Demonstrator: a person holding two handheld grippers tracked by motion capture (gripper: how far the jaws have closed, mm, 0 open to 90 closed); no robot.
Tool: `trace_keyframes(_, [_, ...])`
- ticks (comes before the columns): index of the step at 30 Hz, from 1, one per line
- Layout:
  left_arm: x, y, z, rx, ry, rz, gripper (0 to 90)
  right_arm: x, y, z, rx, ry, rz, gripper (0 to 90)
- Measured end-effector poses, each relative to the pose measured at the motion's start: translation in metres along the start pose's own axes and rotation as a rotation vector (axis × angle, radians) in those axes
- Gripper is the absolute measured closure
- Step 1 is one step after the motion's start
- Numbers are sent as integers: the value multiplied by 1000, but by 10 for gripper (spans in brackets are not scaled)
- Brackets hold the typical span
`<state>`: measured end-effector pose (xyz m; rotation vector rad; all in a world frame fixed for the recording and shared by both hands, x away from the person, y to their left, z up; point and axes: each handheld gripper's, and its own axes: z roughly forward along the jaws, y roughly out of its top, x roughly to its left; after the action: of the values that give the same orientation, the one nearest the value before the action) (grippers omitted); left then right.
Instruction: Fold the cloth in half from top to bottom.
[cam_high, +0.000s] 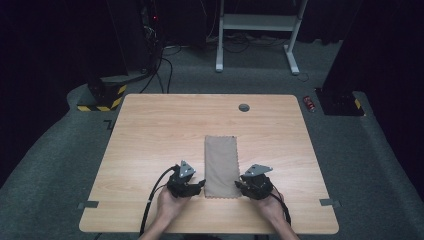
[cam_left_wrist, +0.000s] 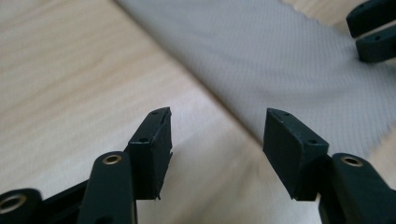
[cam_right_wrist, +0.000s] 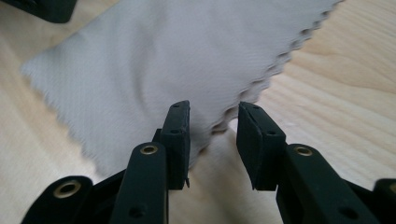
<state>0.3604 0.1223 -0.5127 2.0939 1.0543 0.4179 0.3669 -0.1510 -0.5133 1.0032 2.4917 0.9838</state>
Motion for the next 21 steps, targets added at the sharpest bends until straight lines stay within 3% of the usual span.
trace_keyframes(3, [3,18,15,1,13,20,411,-11,1,2,-20,-1,60,652])
trace_keyframes(4, [4,23,19,3,19,24,409,-17,5,5,-3,-13,64,653])
trace_keyframes(7, [7,29,25,3,26,18,407,-25,11,6,-4,-17,71,656])
trace_keyframes(8, [11,34,31,10,36,0,407,-33,23,7,-14,-16,83,651])
trace_keyframes(11, [14,33,39,50,74,27,408,-41,37,11,-38,-25,81,632])
trace_keyframes(12, [16,30,41,40,76,32,408,-46,41,14,-49,-33,94,624])
trace_keyframes(15, [18,27,40,21,60,5,404,-57,49,25,-52,-28,146,601])
trace_keyframes(21, [24,27,38,26,49,-20,388,-72,56,41,-35,-41,168,559])
